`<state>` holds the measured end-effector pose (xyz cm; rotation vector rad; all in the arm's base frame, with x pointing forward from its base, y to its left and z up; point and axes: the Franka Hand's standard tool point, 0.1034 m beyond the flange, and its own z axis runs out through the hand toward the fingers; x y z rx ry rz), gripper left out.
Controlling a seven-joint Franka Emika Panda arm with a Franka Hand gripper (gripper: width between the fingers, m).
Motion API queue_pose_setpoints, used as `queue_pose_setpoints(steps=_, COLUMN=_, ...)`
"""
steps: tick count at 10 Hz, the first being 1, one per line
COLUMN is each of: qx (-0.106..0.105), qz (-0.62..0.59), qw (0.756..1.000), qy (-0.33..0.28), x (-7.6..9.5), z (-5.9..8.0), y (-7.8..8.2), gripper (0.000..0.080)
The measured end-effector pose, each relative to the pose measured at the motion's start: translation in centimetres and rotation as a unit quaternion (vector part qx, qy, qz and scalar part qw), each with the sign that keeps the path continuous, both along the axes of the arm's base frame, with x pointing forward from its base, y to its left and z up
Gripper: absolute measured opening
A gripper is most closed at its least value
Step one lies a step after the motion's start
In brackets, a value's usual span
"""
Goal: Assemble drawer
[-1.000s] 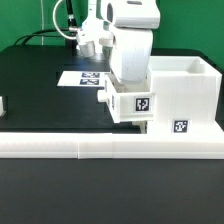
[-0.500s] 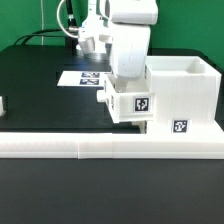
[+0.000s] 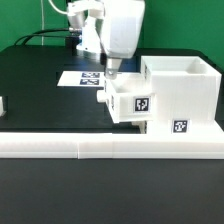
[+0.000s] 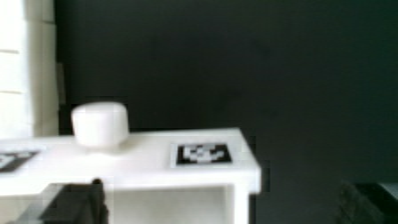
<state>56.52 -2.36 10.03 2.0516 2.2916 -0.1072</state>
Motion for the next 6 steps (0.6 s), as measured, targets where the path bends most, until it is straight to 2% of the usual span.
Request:
queue_pose_setpoints(steps=2, qx=-0.001, qz=0.013, qw=1.0, qy=0.008, x=-0.4, z=-0.2, y=-2.1, gripper=0.0649)
queue_pose_setpoints(steps=4, qx=0.002, qz=0.008, qw=1.0, qy=0.008, x=-0.4, z=-0.2, y=-2.3, gripper=0.0649)
queue_pose_setpoints(steps=5, qx=0.01, qz=0.024, qw=1.0, qy=0.012, x=-0.5, z=-0.4, y=-2.6, gripper=0.0649)
queue_pose_setpoints(steps=6, qx=0.045, qz=0.032, qw=0.998, qy=0.019, x=-0.6, z=-1.2, y=-3.7, gripper=0.0649)
